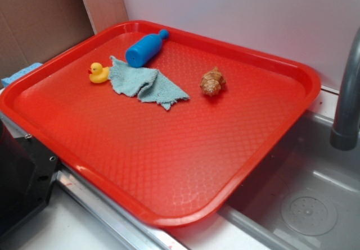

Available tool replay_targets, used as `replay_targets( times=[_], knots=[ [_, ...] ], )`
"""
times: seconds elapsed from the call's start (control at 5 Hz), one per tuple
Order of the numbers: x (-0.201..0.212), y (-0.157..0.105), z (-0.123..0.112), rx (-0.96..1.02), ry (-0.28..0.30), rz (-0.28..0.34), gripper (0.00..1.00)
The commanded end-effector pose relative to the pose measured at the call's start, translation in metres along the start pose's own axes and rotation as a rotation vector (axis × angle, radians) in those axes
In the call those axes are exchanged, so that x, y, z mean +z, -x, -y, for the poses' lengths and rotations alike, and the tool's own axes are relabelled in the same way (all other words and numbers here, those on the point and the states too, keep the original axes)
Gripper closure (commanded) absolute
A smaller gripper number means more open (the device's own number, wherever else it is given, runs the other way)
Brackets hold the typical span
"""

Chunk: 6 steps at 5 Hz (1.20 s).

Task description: Grab the blue bottle.

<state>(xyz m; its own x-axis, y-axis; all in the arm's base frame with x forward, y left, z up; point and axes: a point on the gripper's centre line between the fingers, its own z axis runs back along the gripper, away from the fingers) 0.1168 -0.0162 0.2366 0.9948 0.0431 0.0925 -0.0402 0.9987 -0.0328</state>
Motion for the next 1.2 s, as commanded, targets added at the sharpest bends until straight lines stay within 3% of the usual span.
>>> replay_targets(
  times=[0.0, 0.6, 1.0],
  knots=[
    [0.0, 0.0, 0.0, 0.0, 0.0, 0.0, 0.0],
    [-0.054, -0.047, -0.04, 0.309, -0.105, 0.18, 0.0],
    [-0.1, -0.092, -0.063, 0.438, -0.13, 0.213, 0.0]
  ],
)
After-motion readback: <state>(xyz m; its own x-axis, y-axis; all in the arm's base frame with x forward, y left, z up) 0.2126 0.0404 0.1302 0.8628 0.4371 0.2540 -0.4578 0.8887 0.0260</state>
